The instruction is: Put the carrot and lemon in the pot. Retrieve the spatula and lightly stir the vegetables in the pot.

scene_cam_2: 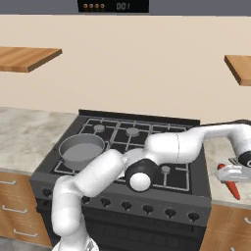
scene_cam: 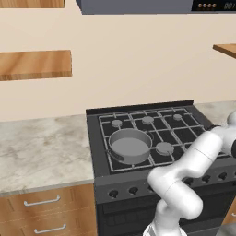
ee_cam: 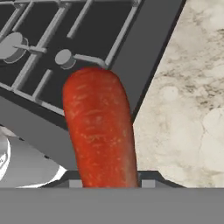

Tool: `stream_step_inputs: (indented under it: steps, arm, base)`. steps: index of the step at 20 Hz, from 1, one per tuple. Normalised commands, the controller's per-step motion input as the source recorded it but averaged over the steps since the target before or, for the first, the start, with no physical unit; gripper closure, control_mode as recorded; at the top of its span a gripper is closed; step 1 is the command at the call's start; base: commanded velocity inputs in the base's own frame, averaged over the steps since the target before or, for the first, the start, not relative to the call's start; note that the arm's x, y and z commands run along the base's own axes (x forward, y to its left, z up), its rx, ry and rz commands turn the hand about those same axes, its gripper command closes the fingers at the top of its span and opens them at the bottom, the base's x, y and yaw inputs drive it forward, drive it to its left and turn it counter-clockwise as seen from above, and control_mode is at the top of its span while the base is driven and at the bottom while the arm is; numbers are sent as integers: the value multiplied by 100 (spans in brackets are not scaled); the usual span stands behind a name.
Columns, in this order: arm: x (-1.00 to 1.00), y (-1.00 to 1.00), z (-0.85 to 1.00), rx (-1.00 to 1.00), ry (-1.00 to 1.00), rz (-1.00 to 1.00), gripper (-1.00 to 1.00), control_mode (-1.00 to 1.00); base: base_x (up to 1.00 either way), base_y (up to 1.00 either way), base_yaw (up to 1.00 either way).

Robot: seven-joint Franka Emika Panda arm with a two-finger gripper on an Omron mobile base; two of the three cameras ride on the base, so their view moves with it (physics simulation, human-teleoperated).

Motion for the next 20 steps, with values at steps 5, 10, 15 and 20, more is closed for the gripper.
stream_step_inputs:
  steps: [5, 10, 15, 20]
  arm:
    - [-26, 100, 3, -3, -60, 0, 100, -100]
    - [-40, 100, 66, -13, -41, 0, 100, -100]
    - [-10, 100, 69, -19, -20, 0, 100, -100]
    - [0, 100, 29, -24, -2, 2, 100, -100]
  base:
    - [0, 0, 0]
    - [0, 0, 0]
    - [0, 0, 0]
    - [0, 0, 0]
